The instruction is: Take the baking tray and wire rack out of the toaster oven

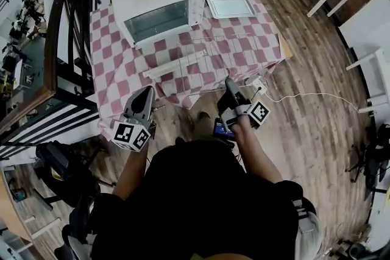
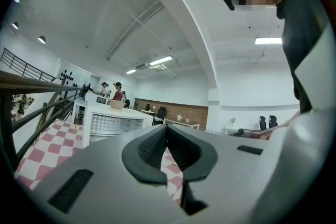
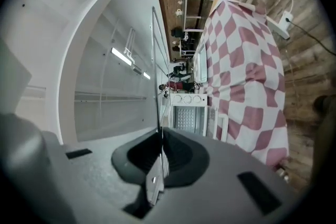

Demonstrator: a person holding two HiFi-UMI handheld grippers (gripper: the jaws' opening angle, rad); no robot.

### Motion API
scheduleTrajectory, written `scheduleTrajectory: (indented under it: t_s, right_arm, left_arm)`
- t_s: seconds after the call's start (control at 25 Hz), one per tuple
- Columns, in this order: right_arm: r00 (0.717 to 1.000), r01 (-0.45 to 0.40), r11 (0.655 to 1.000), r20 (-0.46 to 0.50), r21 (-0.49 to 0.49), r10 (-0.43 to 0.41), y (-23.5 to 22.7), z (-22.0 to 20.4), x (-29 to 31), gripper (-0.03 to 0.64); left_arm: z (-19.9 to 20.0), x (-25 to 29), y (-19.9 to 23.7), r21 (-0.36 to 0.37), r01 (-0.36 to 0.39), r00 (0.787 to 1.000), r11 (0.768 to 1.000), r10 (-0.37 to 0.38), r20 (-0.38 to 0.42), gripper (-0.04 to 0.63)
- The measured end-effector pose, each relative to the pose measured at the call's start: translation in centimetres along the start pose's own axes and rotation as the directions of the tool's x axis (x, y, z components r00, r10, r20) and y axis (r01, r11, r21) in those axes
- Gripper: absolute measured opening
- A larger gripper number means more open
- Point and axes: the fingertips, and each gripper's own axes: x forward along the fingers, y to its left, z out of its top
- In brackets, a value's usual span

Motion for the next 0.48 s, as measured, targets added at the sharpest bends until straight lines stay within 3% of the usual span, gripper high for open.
scheduleTrajectory:
  t_s: [0.2,0.48]
  right_arm:
    - [0.998,0.01,1.0,0.07,-0.002,-0.01,-1.0,5.7,-1.3,0.008]
    - [0.996,0.017,0.999,0.084,0.034,-0.02,-3.3,14.1,-0.1,0.008]
  left_arm:
    - [-0.2,4.6,-2.0,0.011,0.045,0.999,0.999,-0.045,-0.019,-0.011]
    - [-2.6,13.6,-4.0,-0.02,0.041,0.998,0.999,-0.042,-0.056,-0.011]
